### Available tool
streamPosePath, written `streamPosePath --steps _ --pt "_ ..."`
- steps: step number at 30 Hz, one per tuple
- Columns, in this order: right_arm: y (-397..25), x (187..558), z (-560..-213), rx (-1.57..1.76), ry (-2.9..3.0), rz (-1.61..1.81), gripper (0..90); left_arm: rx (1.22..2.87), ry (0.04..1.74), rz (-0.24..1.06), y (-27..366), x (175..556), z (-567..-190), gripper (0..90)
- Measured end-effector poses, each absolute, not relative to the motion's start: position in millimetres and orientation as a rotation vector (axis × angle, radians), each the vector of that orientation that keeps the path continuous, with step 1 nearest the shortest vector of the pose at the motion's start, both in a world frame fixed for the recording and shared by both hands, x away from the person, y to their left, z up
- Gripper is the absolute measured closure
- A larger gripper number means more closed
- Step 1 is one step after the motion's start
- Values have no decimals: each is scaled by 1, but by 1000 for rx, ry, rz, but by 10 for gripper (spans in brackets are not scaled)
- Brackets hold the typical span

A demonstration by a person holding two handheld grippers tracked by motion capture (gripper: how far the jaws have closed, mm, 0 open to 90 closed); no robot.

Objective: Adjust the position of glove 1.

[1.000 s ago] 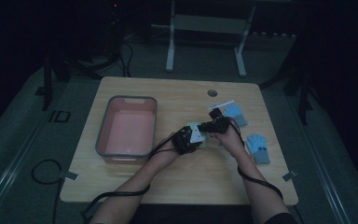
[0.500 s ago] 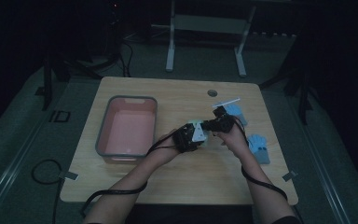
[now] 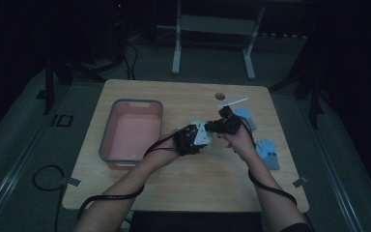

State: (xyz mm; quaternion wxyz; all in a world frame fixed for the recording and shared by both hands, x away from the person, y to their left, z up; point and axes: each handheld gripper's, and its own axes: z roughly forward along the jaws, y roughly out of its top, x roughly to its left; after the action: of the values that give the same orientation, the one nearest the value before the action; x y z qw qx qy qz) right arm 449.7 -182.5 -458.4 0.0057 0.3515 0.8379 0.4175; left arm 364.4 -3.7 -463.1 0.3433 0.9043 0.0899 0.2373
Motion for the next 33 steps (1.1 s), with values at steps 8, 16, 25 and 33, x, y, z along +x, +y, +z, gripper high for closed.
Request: streamPosePath --steps 8,16,25,33 --pt "-168 452 -448 1081 2642 1336 750 2353 240 622 12 364 -452 755" --pt "-145 454 -436 1029 2651 1349 751 2377 246 655 31 362 -439 759" --pt "-118 458 -427 990 2676 1384 751 2404 250 687 58 359 -427 760" --pt "-88 459 -424 943 2703 1397 751 2424 280 711 83 355 -424 762"
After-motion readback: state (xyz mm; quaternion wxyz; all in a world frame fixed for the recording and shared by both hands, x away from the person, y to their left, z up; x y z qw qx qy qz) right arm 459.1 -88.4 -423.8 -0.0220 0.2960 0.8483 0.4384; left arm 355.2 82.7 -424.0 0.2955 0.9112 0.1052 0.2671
